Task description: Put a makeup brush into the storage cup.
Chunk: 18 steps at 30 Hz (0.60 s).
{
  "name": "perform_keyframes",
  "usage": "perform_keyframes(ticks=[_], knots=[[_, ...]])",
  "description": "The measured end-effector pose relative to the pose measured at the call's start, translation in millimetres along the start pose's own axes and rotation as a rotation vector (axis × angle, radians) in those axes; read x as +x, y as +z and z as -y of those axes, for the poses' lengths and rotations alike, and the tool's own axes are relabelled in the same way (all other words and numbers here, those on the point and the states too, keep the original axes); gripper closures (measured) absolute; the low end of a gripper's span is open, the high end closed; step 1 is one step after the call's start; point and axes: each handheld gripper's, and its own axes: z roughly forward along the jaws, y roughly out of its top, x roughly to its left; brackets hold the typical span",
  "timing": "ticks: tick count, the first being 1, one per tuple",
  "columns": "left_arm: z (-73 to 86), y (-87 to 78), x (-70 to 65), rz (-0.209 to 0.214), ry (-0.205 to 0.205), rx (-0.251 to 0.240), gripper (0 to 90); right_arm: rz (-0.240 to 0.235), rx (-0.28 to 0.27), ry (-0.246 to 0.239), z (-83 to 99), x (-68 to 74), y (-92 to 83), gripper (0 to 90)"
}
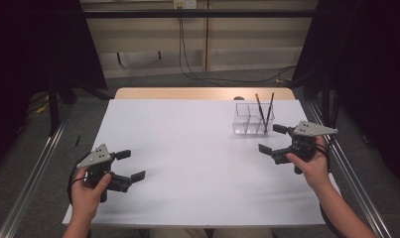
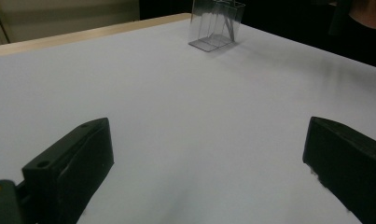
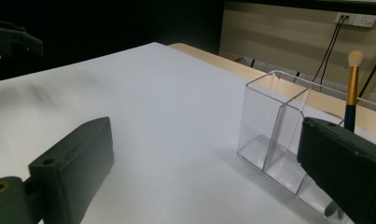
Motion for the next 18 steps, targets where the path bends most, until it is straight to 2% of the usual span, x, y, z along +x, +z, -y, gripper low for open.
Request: perform_keyframes(ticks=[12,18], knots=[[1.2,-1.7,-1.2,-0.016,0.001,-0.002,1.7,-0.014,0.014,0.001,6.5,4.4,-5.3,3.4],[1.2,-2.1,-0.2,-0.004,0.000,-0.002,1.7,-0.012,0.018,0.003,9.8,4.9,-7.8,3.4]])
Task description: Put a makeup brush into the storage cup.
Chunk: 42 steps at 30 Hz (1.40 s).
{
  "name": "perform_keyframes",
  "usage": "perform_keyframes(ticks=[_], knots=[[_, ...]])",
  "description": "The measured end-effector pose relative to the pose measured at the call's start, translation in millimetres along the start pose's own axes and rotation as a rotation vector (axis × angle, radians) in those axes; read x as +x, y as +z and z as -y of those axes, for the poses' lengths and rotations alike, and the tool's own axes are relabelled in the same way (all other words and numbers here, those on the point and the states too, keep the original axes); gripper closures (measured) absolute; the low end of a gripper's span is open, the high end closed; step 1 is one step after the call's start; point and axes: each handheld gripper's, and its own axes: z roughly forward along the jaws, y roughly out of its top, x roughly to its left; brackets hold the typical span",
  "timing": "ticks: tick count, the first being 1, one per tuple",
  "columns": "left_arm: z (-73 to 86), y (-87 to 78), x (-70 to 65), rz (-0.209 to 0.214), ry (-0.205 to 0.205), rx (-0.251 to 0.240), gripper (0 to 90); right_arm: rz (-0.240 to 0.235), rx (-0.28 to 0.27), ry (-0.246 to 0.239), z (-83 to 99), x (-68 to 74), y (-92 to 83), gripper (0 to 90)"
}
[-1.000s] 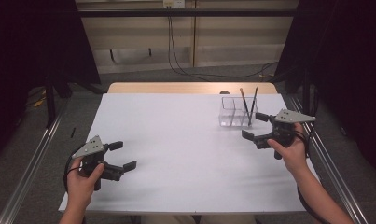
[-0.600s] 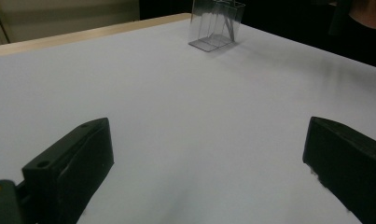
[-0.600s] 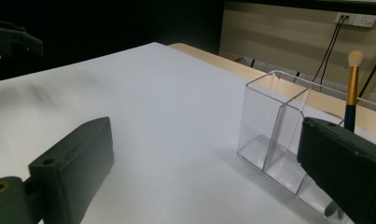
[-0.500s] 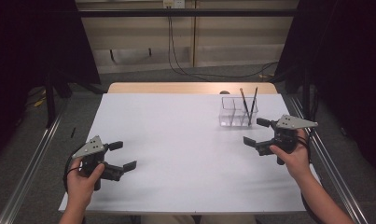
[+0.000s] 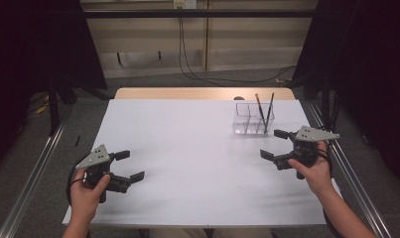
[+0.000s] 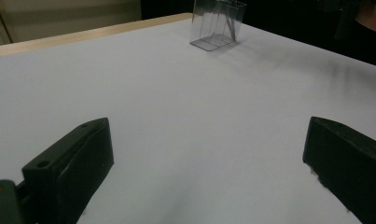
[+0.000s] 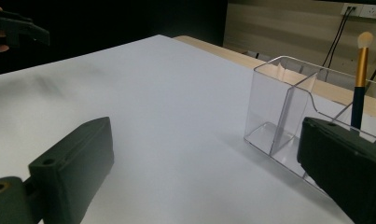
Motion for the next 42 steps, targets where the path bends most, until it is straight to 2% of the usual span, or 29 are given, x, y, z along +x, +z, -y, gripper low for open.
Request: perform_keyframes(ticks=[3,30,34,38,42], knots=[[-0.1,0.2,0.2,-0.006,0.009,0.003,1.7,0.002,0.003,0.002,1.8,0.3,-1.6,3.4],[1.2,0.8,0.2,-0.013,-0.003,0.000,1.7,0.008,0.024,0.002,12.9,5.1,-15.9,3.4],[0.9,0.0,0.9,0.000,0.001,0.004,1.7,0.007,0.028,0.000,13.7,7.0,-17.7,3.4],[1.1,-0.3,0.4,-0.017,0.001,0.003,1.7,0.006,0.029,-0.002,14.4,8.0,-19.9,3.4],[1.2,-0.4,0.4,-0.017,0.001,-0.003,1.7,0.005,0.034,-0.003,16.1,9.0,-21.4,3.4]])
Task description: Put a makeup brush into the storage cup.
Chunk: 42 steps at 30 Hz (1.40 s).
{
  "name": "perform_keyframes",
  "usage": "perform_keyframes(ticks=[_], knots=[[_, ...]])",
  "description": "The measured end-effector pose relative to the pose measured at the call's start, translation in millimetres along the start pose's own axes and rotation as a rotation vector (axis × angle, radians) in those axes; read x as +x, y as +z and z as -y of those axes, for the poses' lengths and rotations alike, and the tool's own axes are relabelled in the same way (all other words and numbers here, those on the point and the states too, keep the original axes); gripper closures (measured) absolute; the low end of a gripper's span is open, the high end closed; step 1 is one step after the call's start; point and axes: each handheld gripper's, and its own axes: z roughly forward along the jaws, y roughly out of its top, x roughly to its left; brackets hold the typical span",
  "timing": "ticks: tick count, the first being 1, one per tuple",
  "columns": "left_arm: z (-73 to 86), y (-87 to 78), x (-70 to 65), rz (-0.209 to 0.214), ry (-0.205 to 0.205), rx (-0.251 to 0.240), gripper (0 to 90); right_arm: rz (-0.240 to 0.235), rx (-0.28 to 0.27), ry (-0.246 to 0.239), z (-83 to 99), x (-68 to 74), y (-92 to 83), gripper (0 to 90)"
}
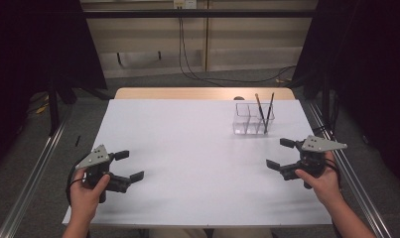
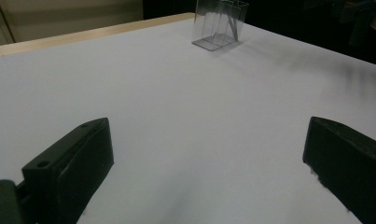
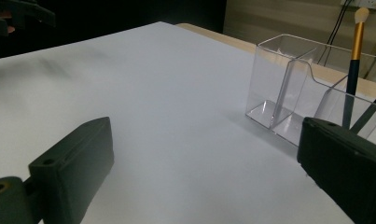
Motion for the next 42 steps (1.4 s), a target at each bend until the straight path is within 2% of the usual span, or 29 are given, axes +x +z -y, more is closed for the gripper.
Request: perform_keyframes(ticks=[25,29,42], knots=[[0.1,-1.1,0.1,-0.005,0.005,0.000,1.7,0.005,0.006,0.000,13.4,6.8,-12.9,3.4],[0.2,-1.4,0.7,0.011,0.006,0.004,1.7,0.007,0.008,0.001,15.9,7.8,-14.7,3.4],[0.5,-1.0,0.2,-0.007,0.003,0.001,1.7,0.000,0.017,-0.018,19.0,10.6,-14.7,3.4]])
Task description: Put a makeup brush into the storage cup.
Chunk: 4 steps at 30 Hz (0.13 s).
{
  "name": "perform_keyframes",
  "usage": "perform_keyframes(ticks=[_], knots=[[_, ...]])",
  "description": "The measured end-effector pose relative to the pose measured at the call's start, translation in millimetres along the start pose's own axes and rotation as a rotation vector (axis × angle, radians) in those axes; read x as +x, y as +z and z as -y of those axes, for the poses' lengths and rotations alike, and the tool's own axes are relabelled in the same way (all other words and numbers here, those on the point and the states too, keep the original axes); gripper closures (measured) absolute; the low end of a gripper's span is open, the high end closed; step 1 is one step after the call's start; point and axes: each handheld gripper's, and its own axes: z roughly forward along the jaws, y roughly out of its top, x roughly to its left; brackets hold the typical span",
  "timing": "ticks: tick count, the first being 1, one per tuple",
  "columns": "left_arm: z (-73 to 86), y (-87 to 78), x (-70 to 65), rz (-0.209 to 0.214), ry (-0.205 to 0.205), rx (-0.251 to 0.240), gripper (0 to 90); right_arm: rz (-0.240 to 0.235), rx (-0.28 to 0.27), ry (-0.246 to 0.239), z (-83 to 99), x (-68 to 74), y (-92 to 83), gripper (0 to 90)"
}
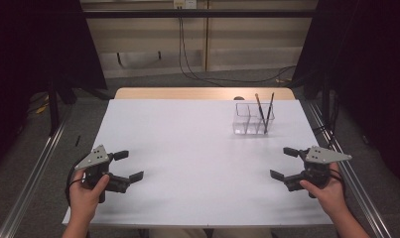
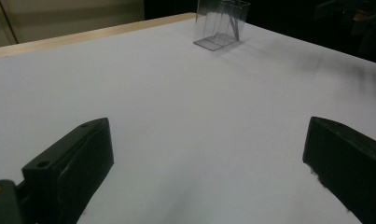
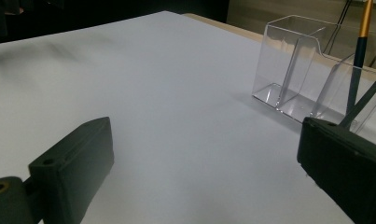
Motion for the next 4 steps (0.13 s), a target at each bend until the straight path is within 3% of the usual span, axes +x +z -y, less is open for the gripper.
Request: perform_keyframes(ticks=[4], knots=[[-0.3,-0.2,0.5,0.014,0.007,0.004,1.7,-0.001,-0.006,-0.009,-0.7,0.7,-1.1,3.3]])
